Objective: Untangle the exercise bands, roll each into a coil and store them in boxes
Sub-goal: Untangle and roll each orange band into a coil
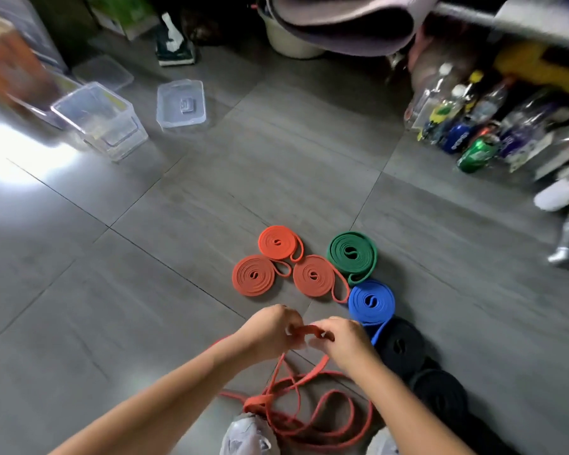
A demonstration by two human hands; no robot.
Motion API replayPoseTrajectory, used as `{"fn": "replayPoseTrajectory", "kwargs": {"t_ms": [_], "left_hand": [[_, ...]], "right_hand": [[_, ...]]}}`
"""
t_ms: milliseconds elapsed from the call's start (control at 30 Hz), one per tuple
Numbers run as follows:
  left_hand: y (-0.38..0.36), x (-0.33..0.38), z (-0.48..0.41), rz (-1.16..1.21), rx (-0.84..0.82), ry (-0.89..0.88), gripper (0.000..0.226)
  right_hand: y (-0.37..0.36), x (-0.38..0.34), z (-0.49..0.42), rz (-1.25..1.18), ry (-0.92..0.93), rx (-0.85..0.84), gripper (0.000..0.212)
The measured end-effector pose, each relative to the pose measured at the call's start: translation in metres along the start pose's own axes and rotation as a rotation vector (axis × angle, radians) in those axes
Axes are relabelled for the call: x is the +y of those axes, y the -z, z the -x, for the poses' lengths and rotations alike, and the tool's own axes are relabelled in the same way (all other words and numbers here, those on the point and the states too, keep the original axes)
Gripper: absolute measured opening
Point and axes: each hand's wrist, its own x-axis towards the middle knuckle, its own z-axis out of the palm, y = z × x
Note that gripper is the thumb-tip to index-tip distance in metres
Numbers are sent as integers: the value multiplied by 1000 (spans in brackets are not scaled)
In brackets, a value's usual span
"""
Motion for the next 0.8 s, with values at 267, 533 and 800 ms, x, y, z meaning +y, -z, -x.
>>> {"fn": "replayPoseTrajectory", "kwargs": {"t_ms": [267,533,800], "left_hand": [[67,65,82,105,-227,16,17],[114,148,137,262,8,-38,4],[132,194,210,836,242,-212,11]], "right_hand": [[2,-48,104,-251,-33,111,13],[44,-98,151,-504,122,396,16],[123,-131,218,-588,324,403,20]]}}
